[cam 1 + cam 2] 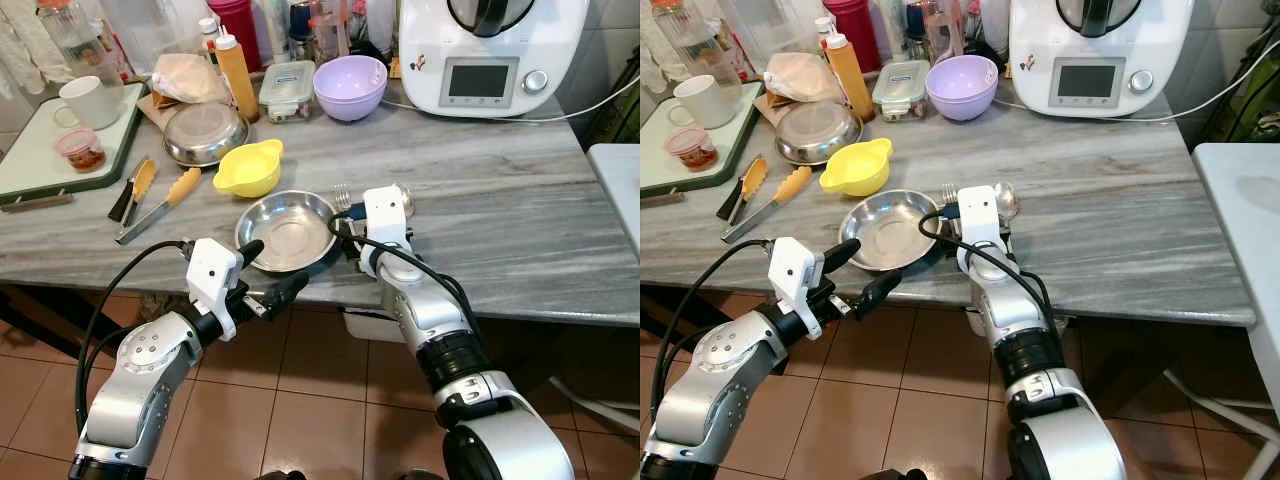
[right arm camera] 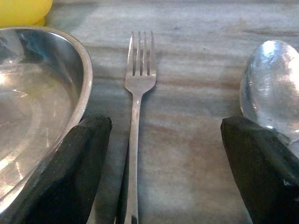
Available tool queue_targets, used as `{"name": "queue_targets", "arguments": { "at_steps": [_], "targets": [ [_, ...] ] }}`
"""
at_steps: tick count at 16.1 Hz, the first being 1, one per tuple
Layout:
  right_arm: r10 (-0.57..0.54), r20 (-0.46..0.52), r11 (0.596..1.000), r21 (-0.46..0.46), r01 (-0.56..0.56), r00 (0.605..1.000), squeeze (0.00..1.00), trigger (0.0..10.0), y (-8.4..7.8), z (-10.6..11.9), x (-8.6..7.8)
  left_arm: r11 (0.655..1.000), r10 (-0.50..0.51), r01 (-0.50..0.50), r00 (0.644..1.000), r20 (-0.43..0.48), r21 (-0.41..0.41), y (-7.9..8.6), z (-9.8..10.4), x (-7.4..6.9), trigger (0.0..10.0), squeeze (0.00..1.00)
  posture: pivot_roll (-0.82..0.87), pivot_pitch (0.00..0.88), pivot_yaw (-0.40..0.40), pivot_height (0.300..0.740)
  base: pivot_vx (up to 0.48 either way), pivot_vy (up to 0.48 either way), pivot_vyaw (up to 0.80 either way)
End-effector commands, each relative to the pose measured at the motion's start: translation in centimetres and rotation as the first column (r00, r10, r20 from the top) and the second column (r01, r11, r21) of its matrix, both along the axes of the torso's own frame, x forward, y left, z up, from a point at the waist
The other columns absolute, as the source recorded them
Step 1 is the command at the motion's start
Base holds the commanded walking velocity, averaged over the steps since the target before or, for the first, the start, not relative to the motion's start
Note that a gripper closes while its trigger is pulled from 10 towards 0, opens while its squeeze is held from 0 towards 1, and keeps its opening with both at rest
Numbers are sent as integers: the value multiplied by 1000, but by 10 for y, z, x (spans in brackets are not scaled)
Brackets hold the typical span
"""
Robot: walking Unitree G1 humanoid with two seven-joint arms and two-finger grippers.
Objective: Setting the table
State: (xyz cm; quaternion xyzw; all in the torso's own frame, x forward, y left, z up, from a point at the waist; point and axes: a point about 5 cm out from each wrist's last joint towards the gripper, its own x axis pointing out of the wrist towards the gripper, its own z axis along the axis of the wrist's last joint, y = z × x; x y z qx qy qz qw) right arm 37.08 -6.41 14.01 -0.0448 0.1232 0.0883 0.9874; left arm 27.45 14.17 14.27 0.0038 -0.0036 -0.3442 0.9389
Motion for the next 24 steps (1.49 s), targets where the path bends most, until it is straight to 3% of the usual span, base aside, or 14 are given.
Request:
{"name": "queue_targets", "arguments": {
  "at_steps": [1, 4, 5, 6, 17, 24],
  "targets": [
    [7, 0, 1000, 10, -7, 1000, 0, 10000, 7, 2, 1, 1000, 19, -19, 1000, -13, 21, 6, -2, 0, 10000, 0, -69, 139, 116, 740, 0, 0, 0],
    [0, -16, 1000, 25, 0, 1000, 0, 9765, 5, 0, 4, 1000, 16, -16, 1000, -14, 23, 6, -2, 0, 10000, 0, -70, 138, 118, 740, 0, 0, 0],
    [0, -22, 1000, 28, 0, 1000, 0, 2549, 5, -1, 5, 1000, 14, -14, 1000, -16, 24, 5, -2, 0, 10000, 0, -70, 139, 118, 740, 0, 0, 0],
    [9, -18, 1000, 22, -9, 1000, 0, 0, 6, 0, 5, 1000, 13, -13, 1000, -16, 25, 6, -2, 0, 10000, 0, -70, 139, 118, 740, 0, 0, 0],
    [13, -36, 1000, 16, -12, 999, 0, 0, 10, -8, 4, 999, 12, -12, 1000, -23, 32, 7, -3, -1, 10000, 0, -64, 136, 120, 740, 0, 0, 0],
    [-62, -69, 996, 54, 66, 996, 0, 0, 12, -13, -2, 999, 6, -5, 1000, -22, 34, 8, -2, -1, 10000, 0, -64, 137, 127, 740, 0, 0, 0]
  ]
}}
